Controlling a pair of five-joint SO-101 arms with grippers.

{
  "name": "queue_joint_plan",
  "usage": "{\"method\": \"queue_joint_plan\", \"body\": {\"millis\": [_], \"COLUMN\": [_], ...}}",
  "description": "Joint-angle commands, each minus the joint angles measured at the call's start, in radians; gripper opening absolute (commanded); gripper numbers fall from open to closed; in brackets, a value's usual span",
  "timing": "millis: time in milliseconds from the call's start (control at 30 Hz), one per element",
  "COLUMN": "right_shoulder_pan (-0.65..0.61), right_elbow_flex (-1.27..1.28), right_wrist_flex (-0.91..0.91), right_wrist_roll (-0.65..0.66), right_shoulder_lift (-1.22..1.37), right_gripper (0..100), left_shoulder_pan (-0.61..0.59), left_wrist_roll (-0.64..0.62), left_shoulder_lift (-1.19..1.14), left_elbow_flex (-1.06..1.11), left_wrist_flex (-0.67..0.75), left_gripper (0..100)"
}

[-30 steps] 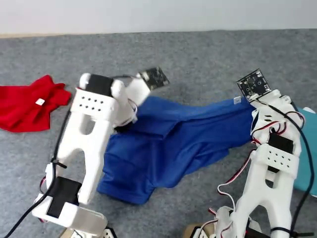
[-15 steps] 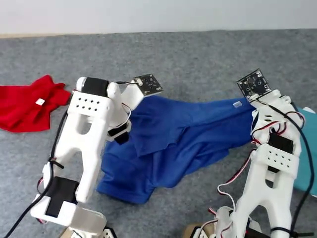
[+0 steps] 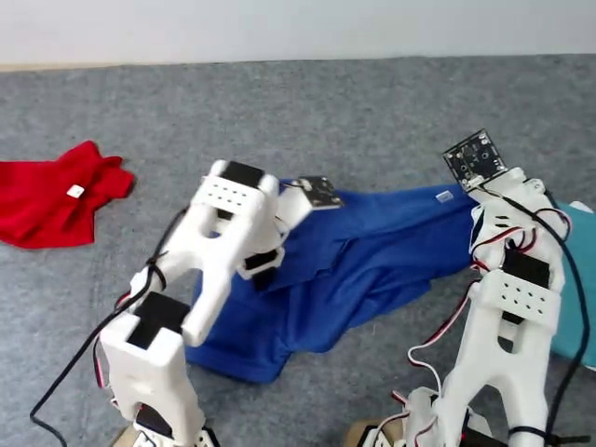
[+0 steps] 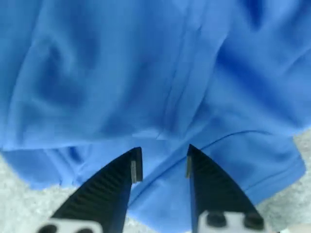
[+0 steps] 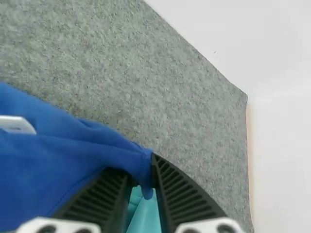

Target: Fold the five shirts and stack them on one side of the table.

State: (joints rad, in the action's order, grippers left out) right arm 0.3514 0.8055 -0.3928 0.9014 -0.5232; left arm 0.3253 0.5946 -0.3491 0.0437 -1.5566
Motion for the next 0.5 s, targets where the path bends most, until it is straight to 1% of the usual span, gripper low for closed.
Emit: {"method": "queue_joint_plan", "body": {"millis": [0, 167, 333, 467], "right_shoulder_pan": [-0.008, -0.008, -0.008, -0.008], "right_elbow_flex": [-0.064, -0.064, -0.064, -0.064], "right_wrist_flex": [0.015, 0.015, 0.015, 0.015], "right_wrist_roll": [0.006, 0.006, 0.006, 0.006], "right_shoulder_lift": [-0.004, -0.004, -0.004, -0.004], "right_gripper": [1.0, 1.0, 1.0, 1.0], "left_shoulder_pan": [0.034, 0.038, 0.015, 0.015], "left_wrist_roll": [-0.017, -0.017, -0.017, -0.017], "left_shoulder_lift": [0.011, 0.0, -0.002, -0.002], "left_elbow_flex": [-0.002, -0.001, 0.004, 0.004], "left_wrist_flex": [0.011, 0.018, 0.077, 0.095], "left_gripper": [15, 15, 16, 16]}}
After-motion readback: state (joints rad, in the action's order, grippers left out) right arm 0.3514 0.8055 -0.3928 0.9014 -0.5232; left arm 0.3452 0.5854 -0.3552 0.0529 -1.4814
